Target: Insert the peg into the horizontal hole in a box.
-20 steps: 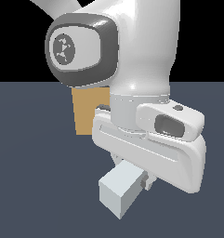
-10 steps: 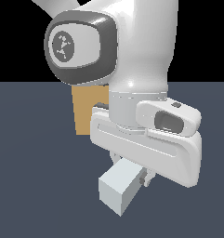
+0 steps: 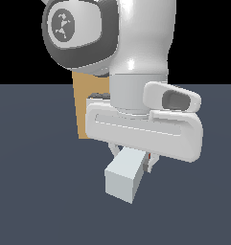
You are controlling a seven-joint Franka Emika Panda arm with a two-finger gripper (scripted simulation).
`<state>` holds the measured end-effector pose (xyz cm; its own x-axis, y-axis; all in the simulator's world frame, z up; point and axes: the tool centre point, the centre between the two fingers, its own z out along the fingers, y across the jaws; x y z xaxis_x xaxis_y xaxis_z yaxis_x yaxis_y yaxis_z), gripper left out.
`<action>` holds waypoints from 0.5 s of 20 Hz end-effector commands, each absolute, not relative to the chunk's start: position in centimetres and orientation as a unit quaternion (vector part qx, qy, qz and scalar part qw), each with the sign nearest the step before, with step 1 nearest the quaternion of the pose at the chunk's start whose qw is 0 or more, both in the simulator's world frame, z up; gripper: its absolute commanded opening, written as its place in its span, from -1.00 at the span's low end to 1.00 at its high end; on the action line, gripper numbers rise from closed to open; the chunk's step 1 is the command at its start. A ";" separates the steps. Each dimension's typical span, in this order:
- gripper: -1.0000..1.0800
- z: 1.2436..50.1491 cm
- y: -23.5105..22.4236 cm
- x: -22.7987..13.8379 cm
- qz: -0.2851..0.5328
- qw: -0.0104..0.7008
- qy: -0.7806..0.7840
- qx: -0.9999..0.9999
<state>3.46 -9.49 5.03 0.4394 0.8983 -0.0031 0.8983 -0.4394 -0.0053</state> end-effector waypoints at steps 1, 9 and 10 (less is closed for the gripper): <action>-1.00 6.2 -9.0 3.4 0.000 -0.001 -0.563 -0.827; -1.00 8.8 -7.8 2.5 0.000 -0.001 -0.653 -0.757; -1.00 9.1 -7.7 2.4 0.000 -0.001 -0.661 -0.750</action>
<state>2.44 -7.83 8.42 0.1624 0.9867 -0.0015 0.9867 -0.1624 -0.0044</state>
